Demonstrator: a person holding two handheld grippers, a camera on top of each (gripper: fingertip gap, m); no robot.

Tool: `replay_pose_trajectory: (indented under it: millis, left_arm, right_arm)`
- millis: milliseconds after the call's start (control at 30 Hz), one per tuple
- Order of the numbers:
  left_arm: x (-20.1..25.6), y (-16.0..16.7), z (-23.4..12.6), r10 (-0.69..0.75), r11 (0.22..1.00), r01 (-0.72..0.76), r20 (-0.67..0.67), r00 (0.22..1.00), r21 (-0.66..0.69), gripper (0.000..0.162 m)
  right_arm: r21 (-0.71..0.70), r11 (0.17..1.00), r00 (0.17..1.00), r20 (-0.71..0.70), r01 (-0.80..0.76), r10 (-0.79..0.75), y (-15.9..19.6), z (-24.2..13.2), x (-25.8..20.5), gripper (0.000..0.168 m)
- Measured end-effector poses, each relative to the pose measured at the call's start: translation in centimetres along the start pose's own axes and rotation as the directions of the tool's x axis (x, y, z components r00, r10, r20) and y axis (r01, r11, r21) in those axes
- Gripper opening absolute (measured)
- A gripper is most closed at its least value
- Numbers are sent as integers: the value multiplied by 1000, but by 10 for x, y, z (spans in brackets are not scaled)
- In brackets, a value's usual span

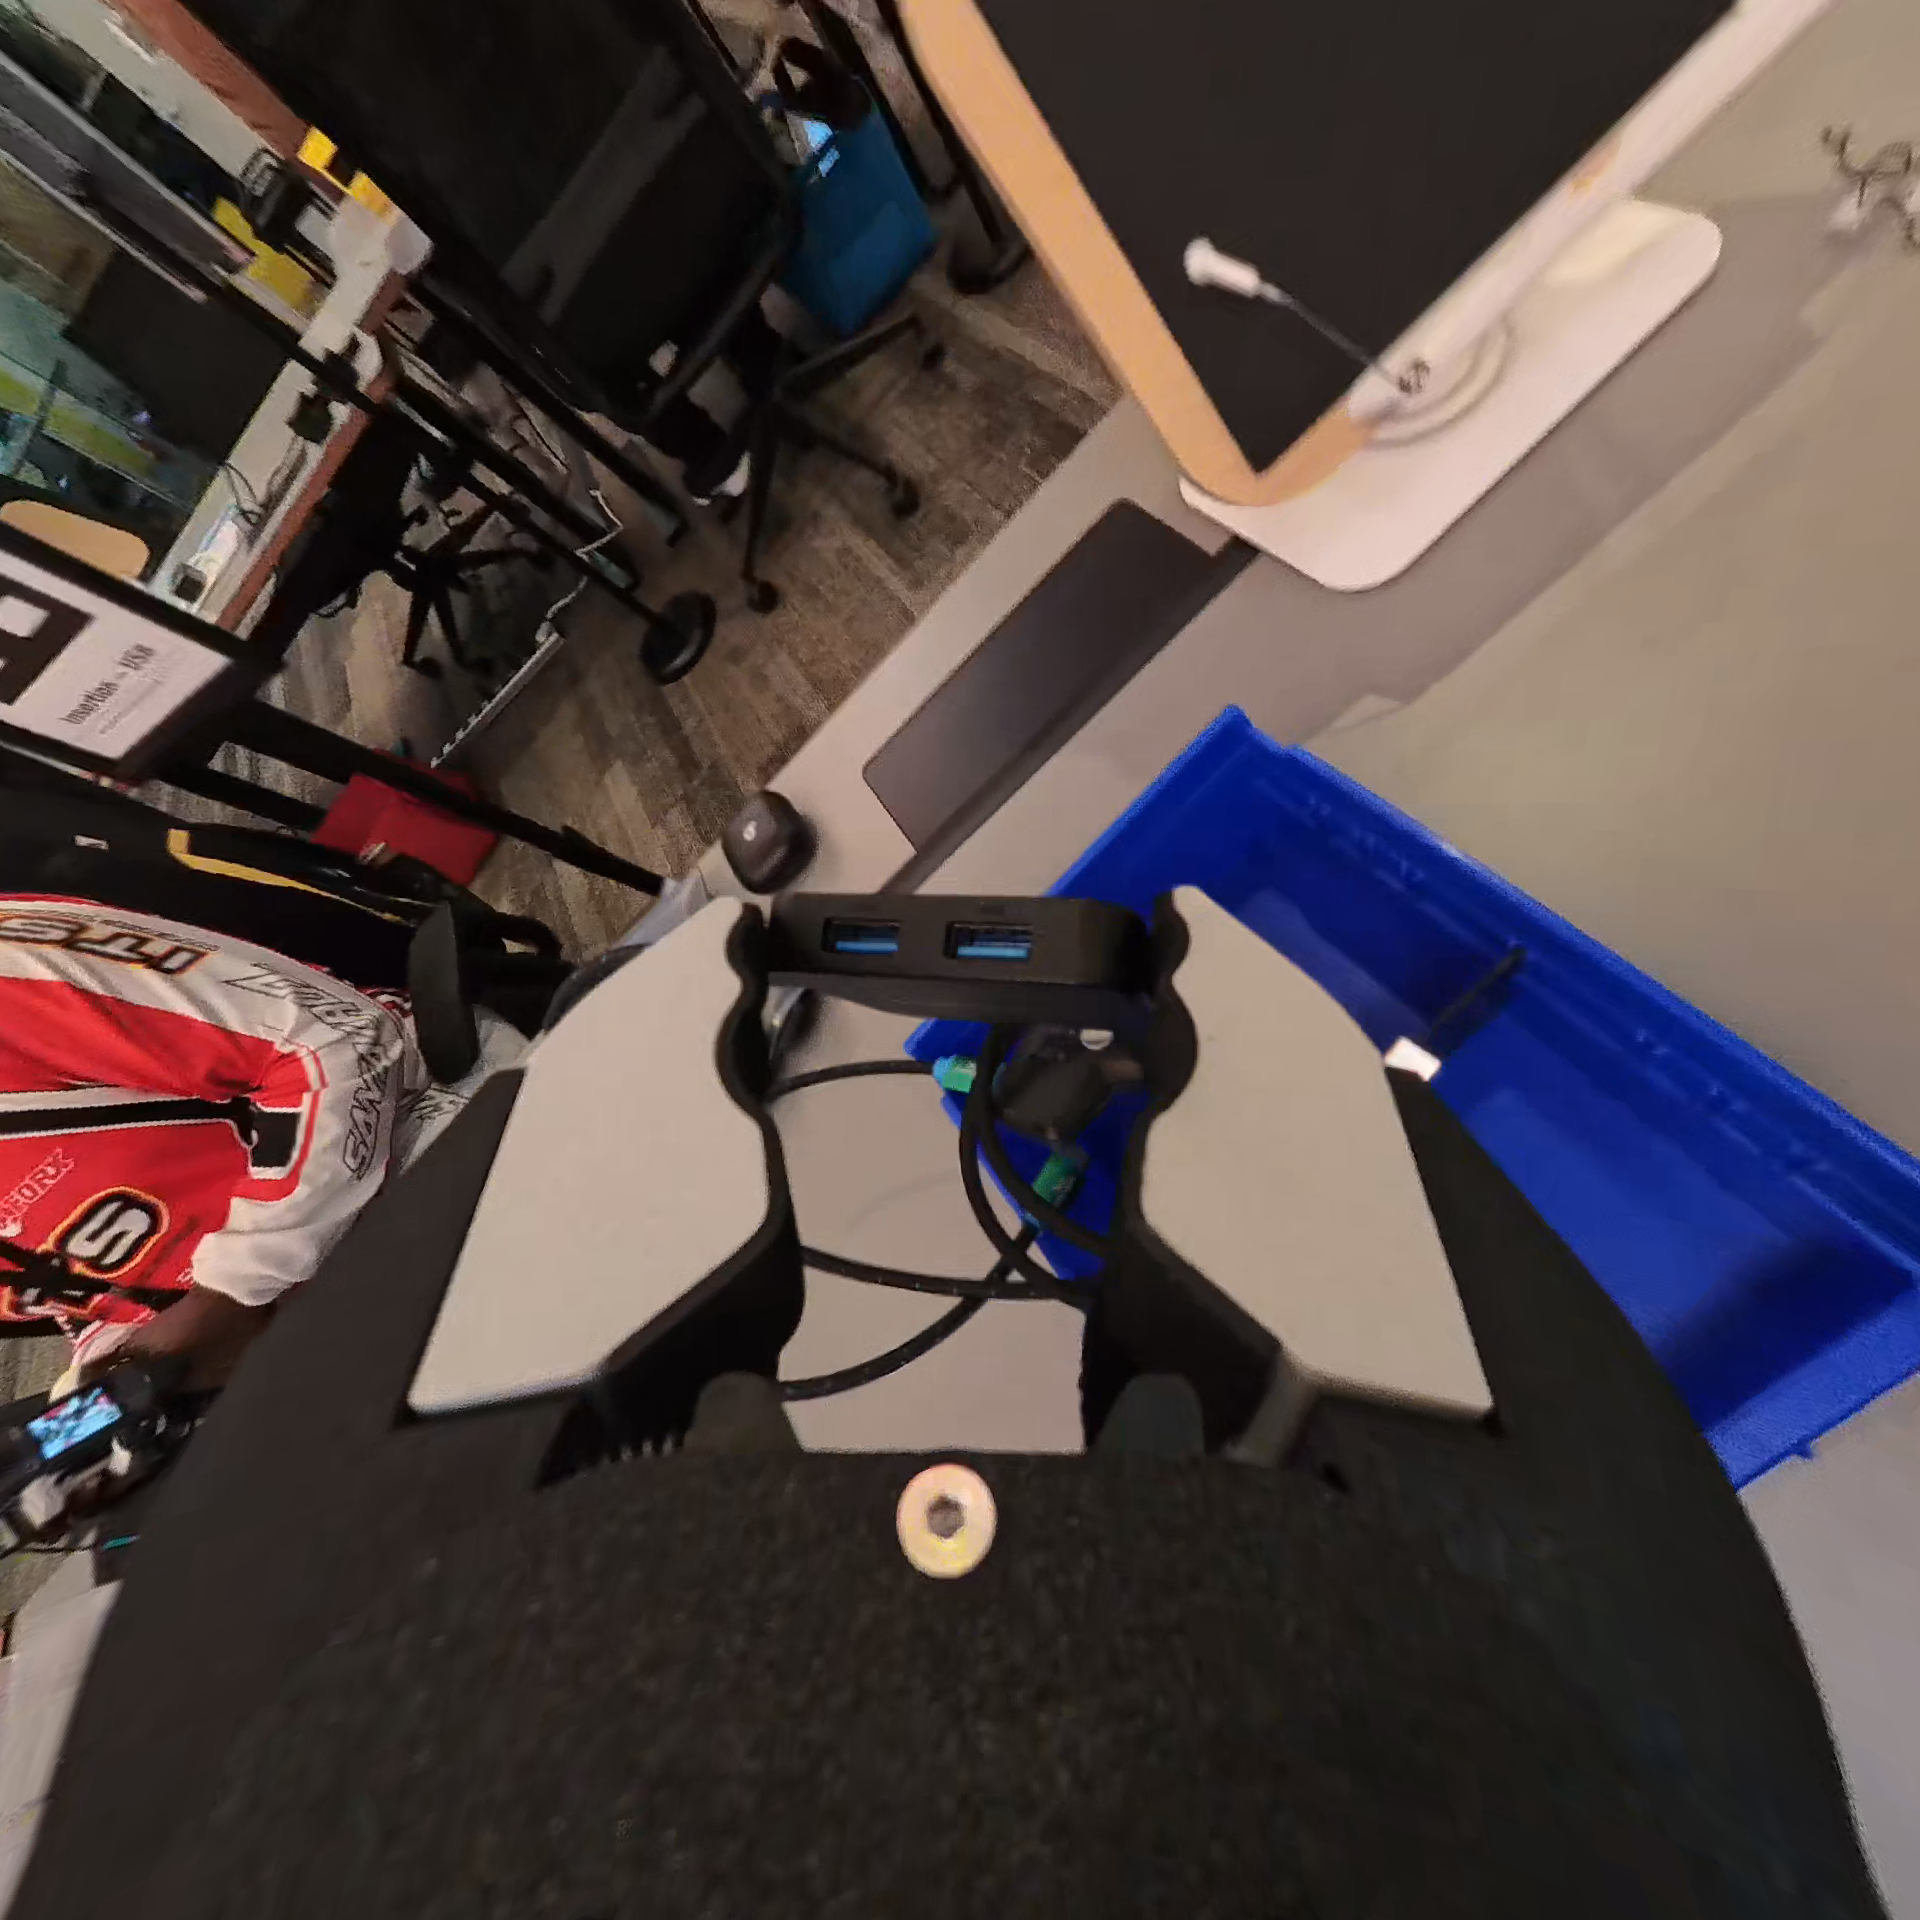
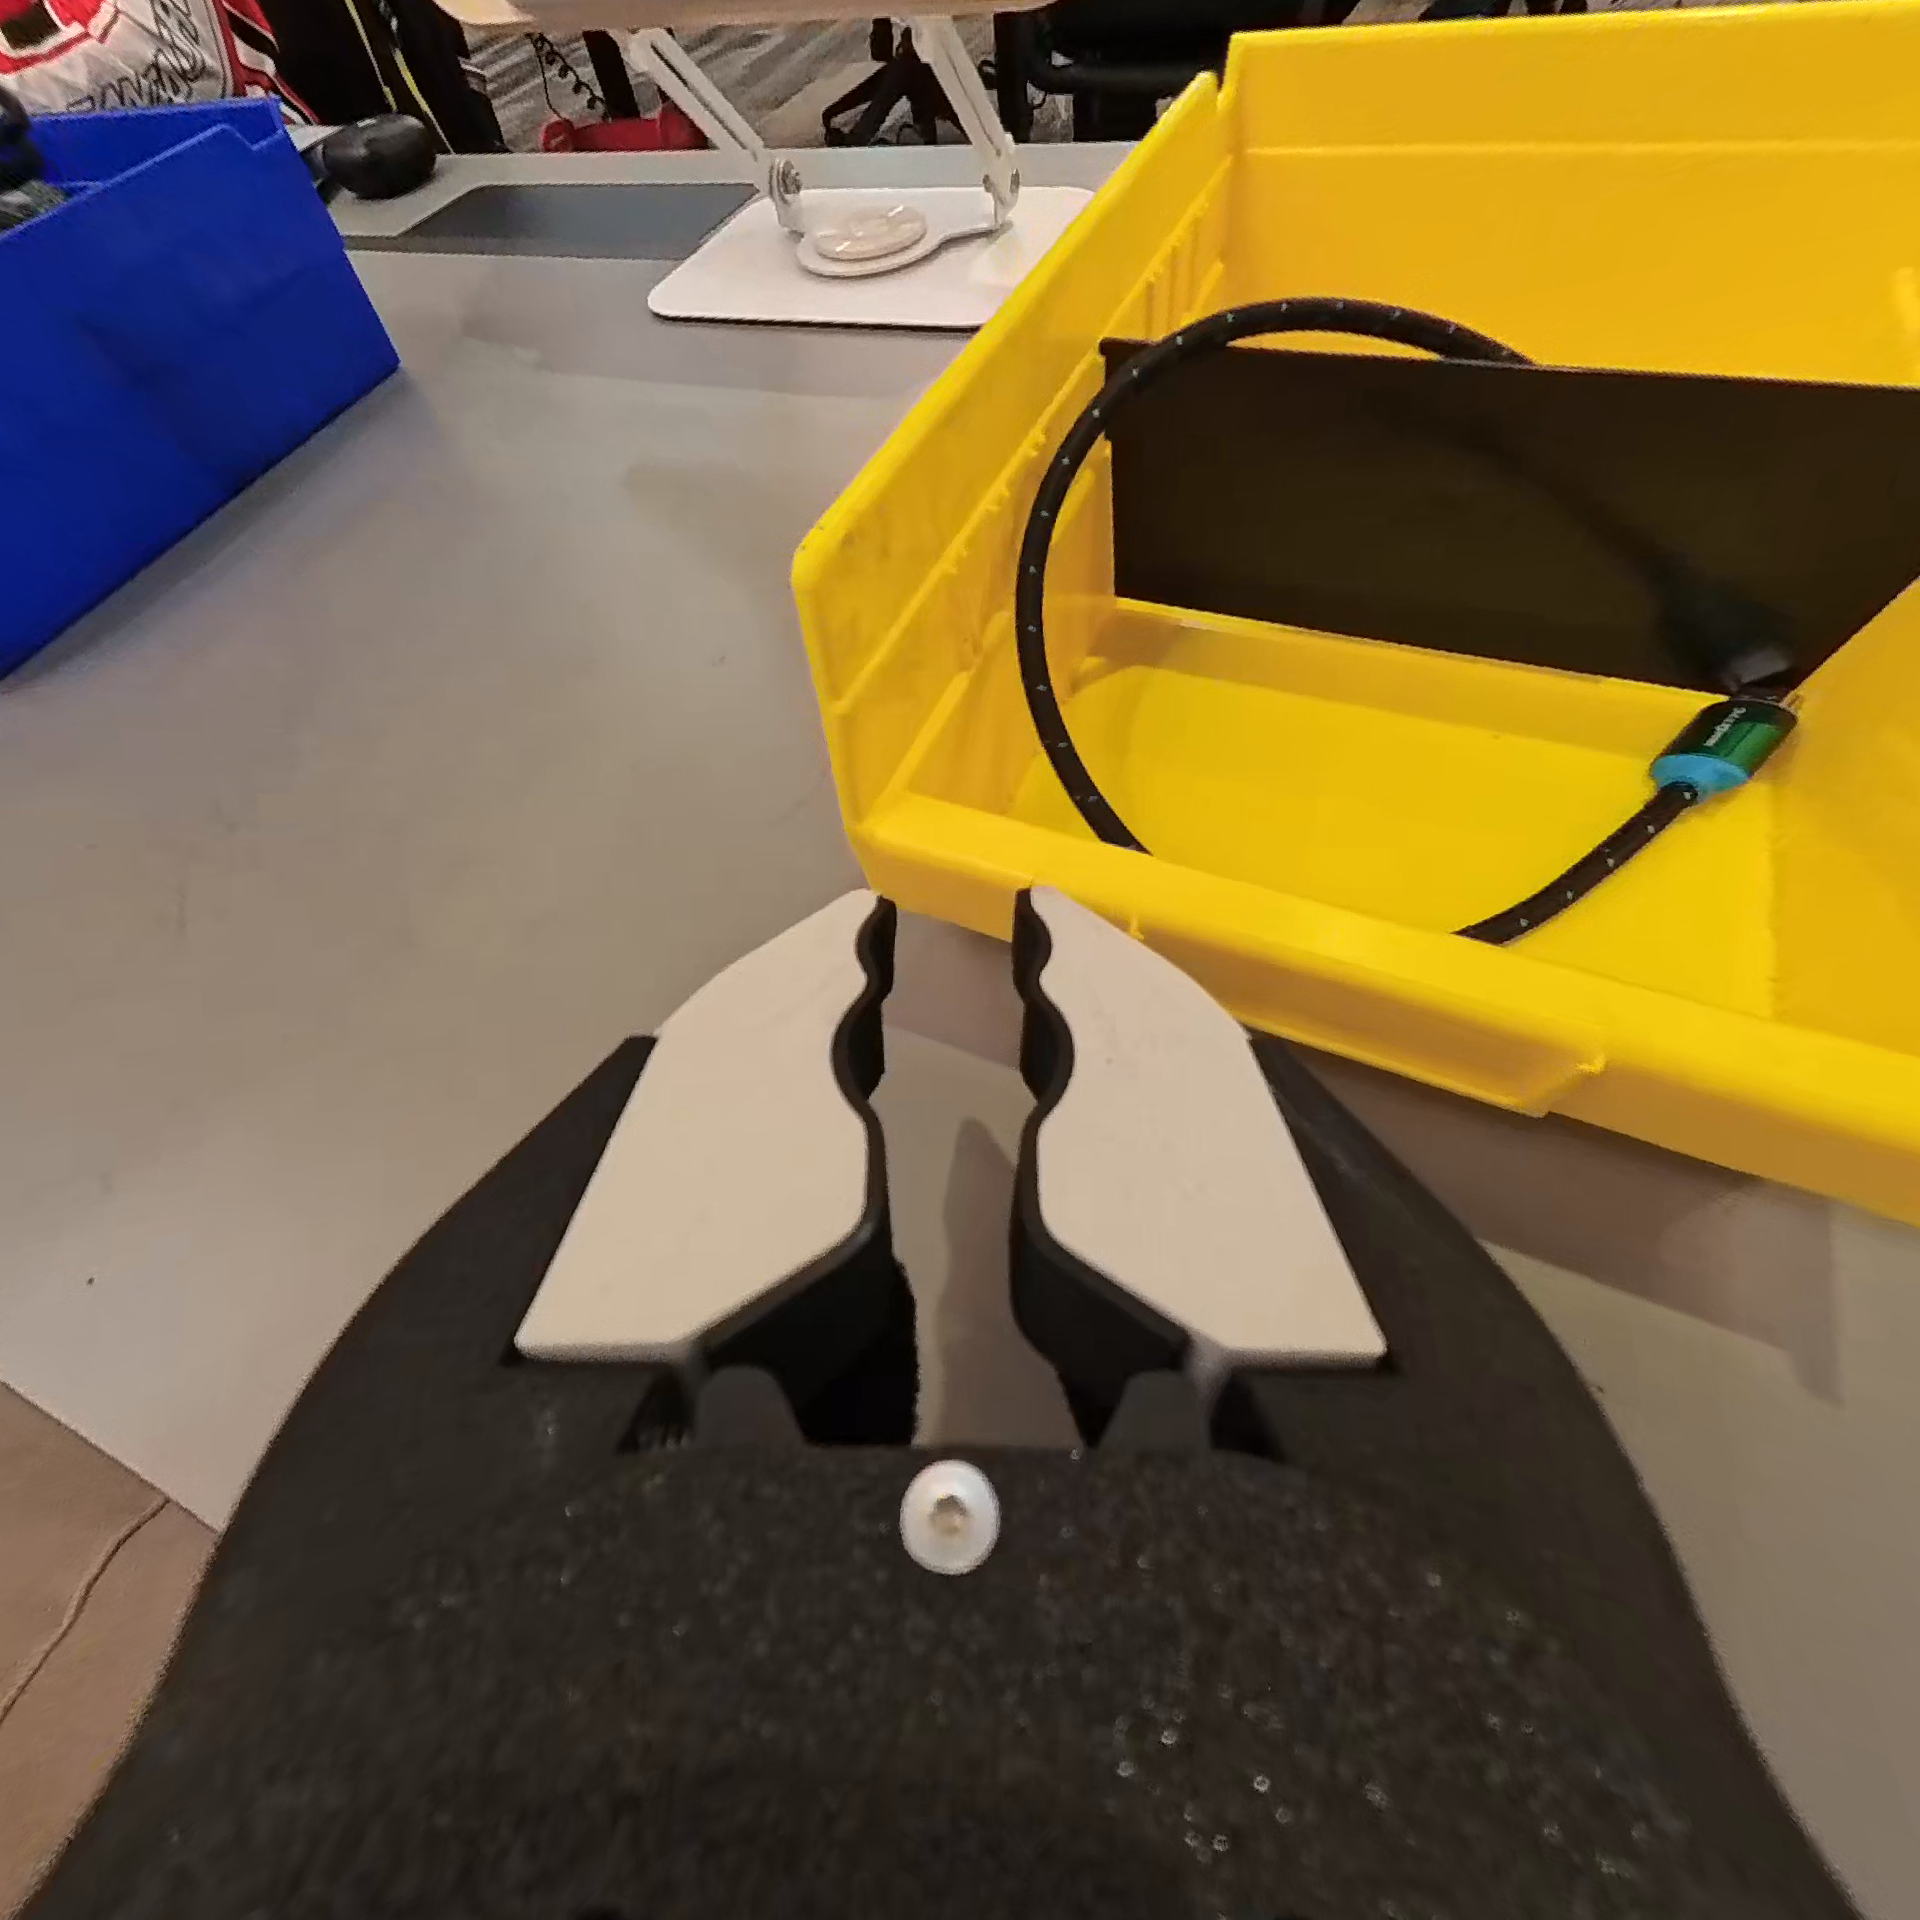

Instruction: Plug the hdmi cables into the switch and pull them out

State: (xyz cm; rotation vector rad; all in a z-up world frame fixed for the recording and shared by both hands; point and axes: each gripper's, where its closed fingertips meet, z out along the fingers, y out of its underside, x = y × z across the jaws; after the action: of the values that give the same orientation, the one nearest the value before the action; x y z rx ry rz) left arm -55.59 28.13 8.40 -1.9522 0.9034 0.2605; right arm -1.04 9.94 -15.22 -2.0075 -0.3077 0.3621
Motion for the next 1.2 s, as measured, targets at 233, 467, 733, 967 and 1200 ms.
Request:
replay_pose_trajectory:
  millis: [233, 467, 733, 967, 1200]
  left_arm:
    - [-9, -99, -64, 12, 974, -8, -16, 1000, 228, 70]
    - [24, -208, -126, 171, 899, -166, 24, 985, 405, 69]
    - [16, -243, -149, 178, 859, -242, 181, 967, 452, 0]
    - [60, -153, -87, 77, 953, -42, -104, 992, 301, 0]
    - [122, -7, -19, -303, 942, 334, -361, 882, 25, 56]
  right_arm:
    - [-1, 1000, 1000, 5, -17, 17, 0, 1, 2, 21]
    - [8, 1000, 1000, 2, -12, 12, -1, -1, 2, 21]
    - [20, 999, 999, -32, 29, -28, -2, -9, 5, 21]
    - [22, 1000, 999, -33, 18, -17, 1, -14, 7, 21]
    - [21, 1000, 1000, -24, 7, -7, 0, -11, 7, 21]
